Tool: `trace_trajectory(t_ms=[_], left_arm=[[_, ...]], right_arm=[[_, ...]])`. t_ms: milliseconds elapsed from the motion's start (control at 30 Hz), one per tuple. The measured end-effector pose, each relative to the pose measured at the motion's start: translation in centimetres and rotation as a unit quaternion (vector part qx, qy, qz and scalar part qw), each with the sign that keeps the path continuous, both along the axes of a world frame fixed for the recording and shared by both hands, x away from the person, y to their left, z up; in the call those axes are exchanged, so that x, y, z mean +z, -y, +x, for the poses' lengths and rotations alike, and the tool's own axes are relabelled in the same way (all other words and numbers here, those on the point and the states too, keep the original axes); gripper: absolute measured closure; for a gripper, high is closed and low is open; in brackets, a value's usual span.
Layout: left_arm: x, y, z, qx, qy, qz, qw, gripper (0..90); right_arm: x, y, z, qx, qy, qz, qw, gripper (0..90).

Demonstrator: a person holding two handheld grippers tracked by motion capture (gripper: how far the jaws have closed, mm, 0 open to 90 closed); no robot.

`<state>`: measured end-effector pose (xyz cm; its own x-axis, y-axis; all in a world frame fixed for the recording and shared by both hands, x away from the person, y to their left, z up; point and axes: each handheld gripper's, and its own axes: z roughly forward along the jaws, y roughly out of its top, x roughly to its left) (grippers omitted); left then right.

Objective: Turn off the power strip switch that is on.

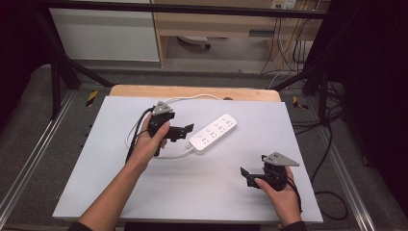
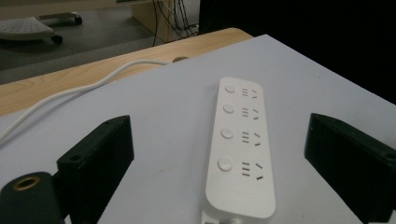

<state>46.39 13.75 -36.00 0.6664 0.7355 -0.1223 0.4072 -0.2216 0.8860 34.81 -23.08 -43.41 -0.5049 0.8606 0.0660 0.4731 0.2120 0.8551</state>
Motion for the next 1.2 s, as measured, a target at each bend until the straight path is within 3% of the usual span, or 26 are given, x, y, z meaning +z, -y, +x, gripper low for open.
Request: trace_trajectory(t_ms=[167, 433, 867, 1200], left_arm=[[0.2, -1.9, -1.0, 0.005, 0.004, -0.001, 1.0000, 5.9], [0.1, -5.4, -3.0, 0.021, 0.013, -0.023, 0.9994, 5.9], [-0.2, -11.8, -6.9, 0.070, 0.022, -0.043, 0.9964, 5.9], [-1.3, -15.3, -10.0, 0.086, 0.028, -0.050, 0.9946, 5.6]], right_arm=[[0.0, 0.0, 0.0, -0.001, 0.000, 0.000, 1.0000, 4.0], [0.0, 0.0, 0.0, 0.001, 0.002, 0.003, 1.0000, 3.5], [-0.1, -0.2, 0.0, 0.004, 0.001, -0.001, 1.0000, 3.3], [-0.1, -0.3, 0.0, 0.005, 0.001, -0.004, 1.0000, 3.3]])
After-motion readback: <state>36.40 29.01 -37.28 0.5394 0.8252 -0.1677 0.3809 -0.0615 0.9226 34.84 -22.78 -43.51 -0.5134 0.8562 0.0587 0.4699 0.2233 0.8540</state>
